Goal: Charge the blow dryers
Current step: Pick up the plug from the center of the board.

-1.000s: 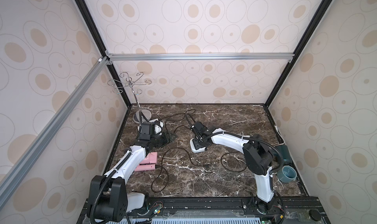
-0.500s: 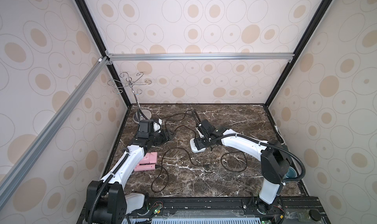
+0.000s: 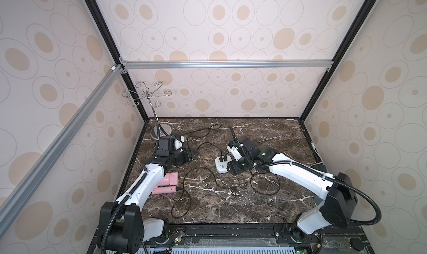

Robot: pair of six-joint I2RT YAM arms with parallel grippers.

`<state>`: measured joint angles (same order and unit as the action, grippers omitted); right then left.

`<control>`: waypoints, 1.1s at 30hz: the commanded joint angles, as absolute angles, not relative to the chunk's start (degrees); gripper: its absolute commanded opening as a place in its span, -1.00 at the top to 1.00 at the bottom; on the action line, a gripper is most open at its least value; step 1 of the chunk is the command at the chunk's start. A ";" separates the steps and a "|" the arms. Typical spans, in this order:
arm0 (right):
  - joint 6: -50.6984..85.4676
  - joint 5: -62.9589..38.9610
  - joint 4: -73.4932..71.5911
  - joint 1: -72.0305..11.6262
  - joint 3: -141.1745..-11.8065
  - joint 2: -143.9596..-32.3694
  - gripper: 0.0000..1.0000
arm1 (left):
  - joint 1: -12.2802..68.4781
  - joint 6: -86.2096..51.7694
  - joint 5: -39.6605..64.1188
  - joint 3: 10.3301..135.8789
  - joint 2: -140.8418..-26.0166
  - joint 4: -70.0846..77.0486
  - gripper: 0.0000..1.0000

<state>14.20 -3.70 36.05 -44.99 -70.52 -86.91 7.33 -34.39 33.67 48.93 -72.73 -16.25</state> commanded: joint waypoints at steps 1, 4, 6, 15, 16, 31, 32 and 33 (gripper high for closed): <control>8.85 -7.02 40.19 -45.11 -69.43 -84.37 -0.28 | 6.86 -32.18 31.47 49.67 -73.17 -16.28 -0.23; 6.43 -11.39 40.69 -45.18 -67.19 -81.44 -0.20 | 6.85 -31.75 29.57 48.61 -72.24 -15.71 -0.21; 5.40 -12.61 41.75 -45.17 -64.99 -80.70 -0.12 | 6.85 -31.80 28.08 47.73 -71.22 -15.76 -0.21; 3.22 -13.42 42.07 -46.00 -60.69 -85.13 -0.18 | 6.86 -34.88 30.15 47.42 -70.94 -17.23 -0.19; 1.69 -12.74 41.62 -46.30 -60.71 -86.05 -0.18 | 6.90 -35.06 30.03 47.23 -70.85 -17.09 -0.19; -7.64 -9.76 36.39 -46.66 -64.29 -100.40 -0.12 | 6.86 -36.71 30.82 42.72 -68.79 -16.13 -0.19; -7.65 -9.84 35.99 -46.60 -64.05 -100.82 -0.10 | 6.86 -36.58 30.96 42.78 -68.82 -16.26 -0.19; -7.60 -9.72 35.86 -46.64 -63.92 -101.28 -0.06 | 6.86 -36.56 30.99 42.72 -68.82 -16.33 -0.20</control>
<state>-6.07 -10.24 36.95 -46.35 -63.64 -100.20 7.31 -36.21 30.35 42.46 -69.84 -16.36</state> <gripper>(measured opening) 0.537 0.597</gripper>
